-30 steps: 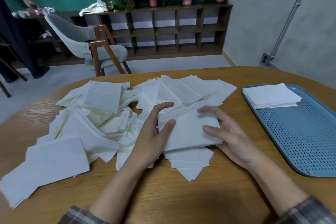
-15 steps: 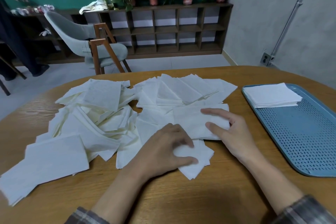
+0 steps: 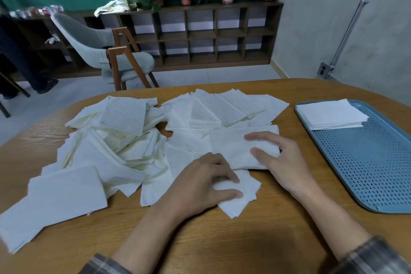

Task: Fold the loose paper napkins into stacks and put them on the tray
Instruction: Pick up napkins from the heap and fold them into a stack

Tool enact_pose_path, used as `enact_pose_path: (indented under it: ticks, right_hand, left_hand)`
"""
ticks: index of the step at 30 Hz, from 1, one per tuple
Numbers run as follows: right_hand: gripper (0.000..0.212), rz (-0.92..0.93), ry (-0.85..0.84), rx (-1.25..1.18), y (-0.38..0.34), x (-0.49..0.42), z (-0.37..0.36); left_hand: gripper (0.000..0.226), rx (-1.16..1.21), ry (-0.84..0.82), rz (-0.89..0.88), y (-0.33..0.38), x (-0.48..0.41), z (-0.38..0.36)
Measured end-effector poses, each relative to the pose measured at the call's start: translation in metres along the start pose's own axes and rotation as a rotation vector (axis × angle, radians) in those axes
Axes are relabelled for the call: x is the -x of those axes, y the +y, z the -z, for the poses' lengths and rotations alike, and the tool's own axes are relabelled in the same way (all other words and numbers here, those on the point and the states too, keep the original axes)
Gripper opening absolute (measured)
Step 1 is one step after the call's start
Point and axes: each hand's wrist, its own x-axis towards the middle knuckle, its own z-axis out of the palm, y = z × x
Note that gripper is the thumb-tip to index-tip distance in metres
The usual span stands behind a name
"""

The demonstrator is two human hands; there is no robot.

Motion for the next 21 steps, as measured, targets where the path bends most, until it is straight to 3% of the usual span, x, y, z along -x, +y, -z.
enact_pose_path:
  ticks: [5, 13, 21]
  right_hand:
    - [0.034, 0.007, -0.005, 0.012, 0.001, 0.0, 0.0]
    - [0.041, 0.019, -0.018, 0.008, 0.003, -0.001, -0.002]
    - [0.039, 0.058, 0.003, 0.034, 0.002, 0.0, -0.002]
  left_hand:
    - [0.005, 0.056, 0.035, -0.035, 0.004, 0.0, -0.005]
    - [0.006, 0.242, 0.276, 0.01, 0.017, 0.002, 0.008]
    - [0.004, 0.303, 0.508, -0.058, 0.022, 0.001, 0.008]
